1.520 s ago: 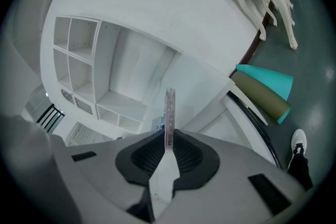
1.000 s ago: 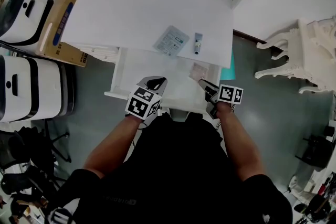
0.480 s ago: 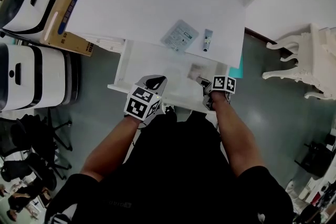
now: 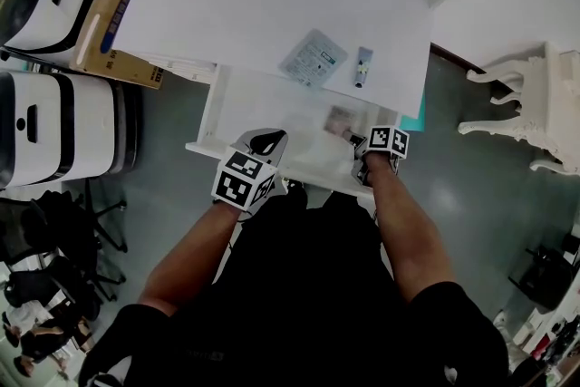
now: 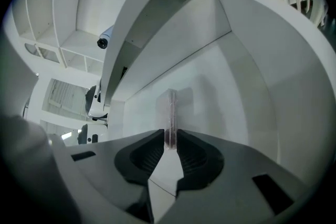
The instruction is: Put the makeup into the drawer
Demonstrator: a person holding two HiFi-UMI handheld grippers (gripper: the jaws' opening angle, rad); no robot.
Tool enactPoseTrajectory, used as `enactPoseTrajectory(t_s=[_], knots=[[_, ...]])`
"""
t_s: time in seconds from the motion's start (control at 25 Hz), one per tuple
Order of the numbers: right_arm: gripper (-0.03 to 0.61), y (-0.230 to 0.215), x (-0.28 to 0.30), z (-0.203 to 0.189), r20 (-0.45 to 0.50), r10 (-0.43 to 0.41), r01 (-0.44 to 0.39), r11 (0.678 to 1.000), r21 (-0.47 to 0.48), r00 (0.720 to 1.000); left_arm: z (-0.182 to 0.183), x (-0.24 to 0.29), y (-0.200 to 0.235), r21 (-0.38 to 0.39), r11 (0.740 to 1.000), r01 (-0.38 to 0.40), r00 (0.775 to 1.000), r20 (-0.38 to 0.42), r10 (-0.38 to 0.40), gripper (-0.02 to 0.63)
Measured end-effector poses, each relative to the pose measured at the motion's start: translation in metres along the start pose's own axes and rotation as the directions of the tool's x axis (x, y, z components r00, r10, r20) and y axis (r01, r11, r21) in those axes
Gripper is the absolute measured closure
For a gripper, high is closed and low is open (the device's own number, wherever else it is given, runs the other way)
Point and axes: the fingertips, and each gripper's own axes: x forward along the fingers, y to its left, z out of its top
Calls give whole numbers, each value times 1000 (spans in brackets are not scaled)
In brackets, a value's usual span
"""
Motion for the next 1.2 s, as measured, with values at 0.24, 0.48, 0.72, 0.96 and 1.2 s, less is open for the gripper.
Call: enactPoseTrajectory(t_s=[0.24, 0.48, 0.72, 0.96, 1.2], knots=[[492, -13, 6, 4, 25, -88, 88, 996, -22, 996, -1, -2, 3, -5, 1000, -13, 1000, -7, 13, 603], [489, -23, 9, 9, 35, -185, 187, 978, -90, 982, -5, -6, 7, -15, 1000, -20, 1000, -8, 20, 603], [455, -22, 8, 16, 52, -211, 216, 970, -111, 976, -6, -8, 9, -24, 999, -23, 1000, -2, 23, 603], [422, -9, -1, 20, 77, -211, 220, 964, -150, 975, -2, -8, 5, -21, 1000, -4, 1000, 13, 4, 603], [423, 28, -28, 25, 160, -89, 111, 984, -136, 983, 7, -4, -2, 0, 1000, 24, 999, 40, -24, 603]])
